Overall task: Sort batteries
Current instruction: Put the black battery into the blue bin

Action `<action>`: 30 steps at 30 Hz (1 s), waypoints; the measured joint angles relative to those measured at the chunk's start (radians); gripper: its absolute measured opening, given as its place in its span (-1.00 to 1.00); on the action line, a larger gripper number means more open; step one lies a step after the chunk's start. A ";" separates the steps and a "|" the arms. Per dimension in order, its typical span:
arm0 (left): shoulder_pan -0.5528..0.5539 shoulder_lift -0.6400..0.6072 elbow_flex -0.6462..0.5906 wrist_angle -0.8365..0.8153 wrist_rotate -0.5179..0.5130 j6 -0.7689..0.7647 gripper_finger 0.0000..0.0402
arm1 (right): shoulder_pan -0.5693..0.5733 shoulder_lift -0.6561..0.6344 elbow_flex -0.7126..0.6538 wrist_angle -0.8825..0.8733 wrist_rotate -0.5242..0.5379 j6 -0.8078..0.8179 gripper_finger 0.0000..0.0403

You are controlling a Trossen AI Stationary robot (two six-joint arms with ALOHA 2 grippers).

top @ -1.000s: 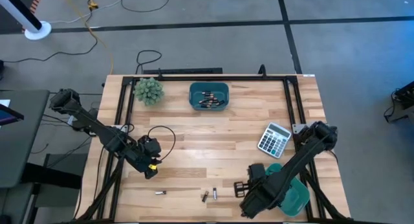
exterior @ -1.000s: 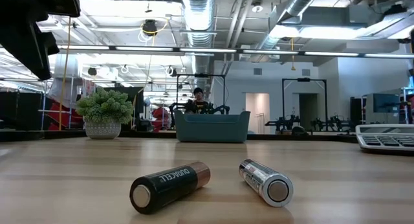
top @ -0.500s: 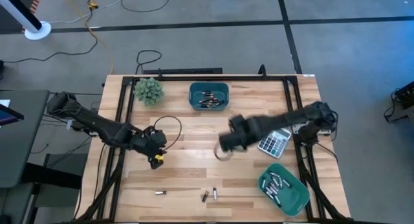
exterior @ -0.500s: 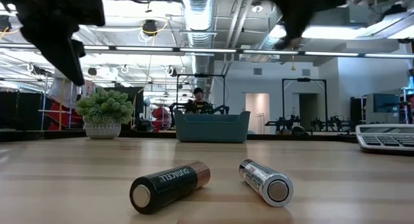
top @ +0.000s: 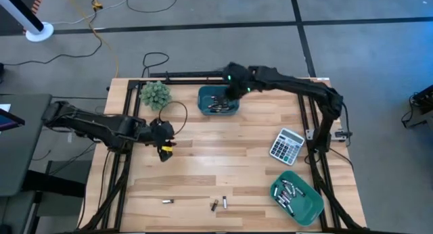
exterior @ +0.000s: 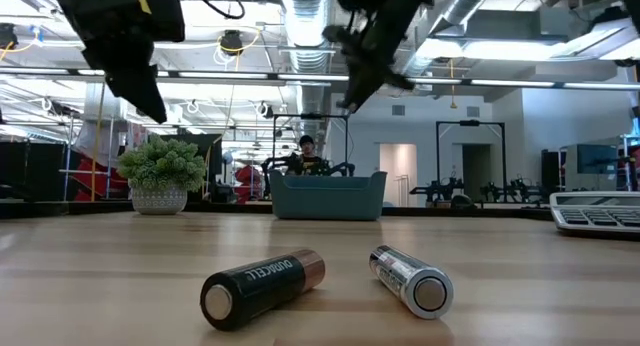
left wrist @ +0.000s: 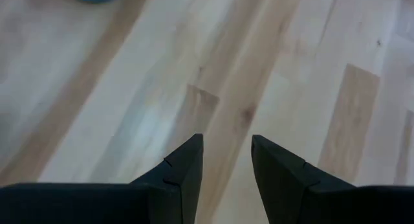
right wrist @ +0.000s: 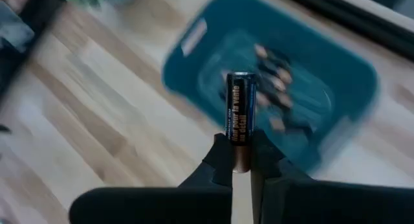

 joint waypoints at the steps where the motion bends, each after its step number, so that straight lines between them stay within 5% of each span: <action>1: 0.015 -0.005 0.000 0.000 0.000 0.006 -0.38 | -0.029 0.008 0.000 0.036 -0.043 -0.023 -0.93; 9: 0.128 -0.012 0.000 -0.010 0.008 0.015 -0.38 | -0.114 0.239 0.117 0.054 -0.195 -0.187 -0.93; 18: 0.205 -0.012 0.000 -0.009 0.023 -0.001 -0.38 | -0.134 0.516 0.300 -0.114 -0.207 -0.298 -0.93; 30: 0.226 -0.012 0.000 -0.008 0.023 -0.053 -0.38 | -0.150 0.577 0.361 -0.123 -0.171 -0.335 -0.71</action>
